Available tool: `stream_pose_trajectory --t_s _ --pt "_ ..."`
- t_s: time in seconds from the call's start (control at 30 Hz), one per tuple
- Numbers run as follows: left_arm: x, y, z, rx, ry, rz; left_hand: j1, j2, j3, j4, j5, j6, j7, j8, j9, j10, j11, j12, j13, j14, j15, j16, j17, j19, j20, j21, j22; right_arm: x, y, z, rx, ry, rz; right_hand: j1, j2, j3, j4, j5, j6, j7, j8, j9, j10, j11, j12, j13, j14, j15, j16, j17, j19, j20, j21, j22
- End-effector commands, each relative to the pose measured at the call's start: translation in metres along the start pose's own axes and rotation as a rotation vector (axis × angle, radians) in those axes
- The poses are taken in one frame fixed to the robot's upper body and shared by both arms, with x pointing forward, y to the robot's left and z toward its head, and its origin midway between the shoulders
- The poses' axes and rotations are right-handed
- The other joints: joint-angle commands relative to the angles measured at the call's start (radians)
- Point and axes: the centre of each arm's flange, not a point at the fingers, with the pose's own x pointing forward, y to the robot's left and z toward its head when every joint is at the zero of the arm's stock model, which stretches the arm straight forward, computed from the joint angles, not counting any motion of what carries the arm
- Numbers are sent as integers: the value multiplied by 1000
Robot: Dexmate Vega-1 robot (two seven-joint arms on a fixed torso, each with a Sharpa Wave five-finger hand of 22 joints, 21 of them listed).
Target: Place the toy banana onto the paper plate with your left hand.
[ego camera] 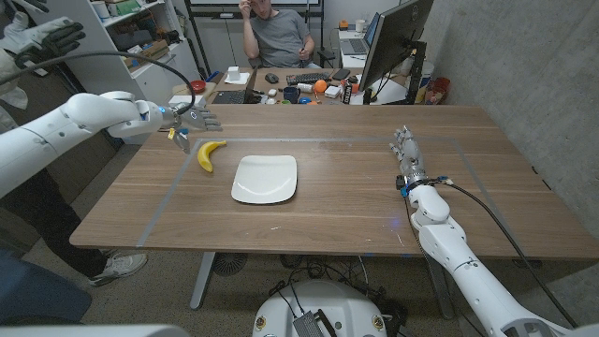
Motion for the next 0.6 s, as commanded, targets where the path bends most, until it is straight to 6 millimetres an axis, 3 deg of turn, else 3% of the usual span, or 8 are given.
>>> stream_pose_trajectory --t_s 0.03,0.6 --pt "23 -12 20 77 -8 10 13 1 -7 -2 12 -138 -5 6 5 -22 -3 10 1 -23 -6 6 1 9 4 8 1 -2 -3 0 -14 4 -7 -5 50 -1 0 9 7 1 5 3 11 -1 6 5 -6 1 3 2 -3 -23 3 5" --pt "28 -20 40 124 -39 -24 48 15 -19 -3 36 -133 7 7 5 -35 7 9 1 -28 -11 5 1 15 -3 11 1 -7 -8 2 -18 -5 -16 -4 50 -2 -1 10 10 0 6 3 15 0 7 5 -4 0 3 2 -3 -24 3 5"
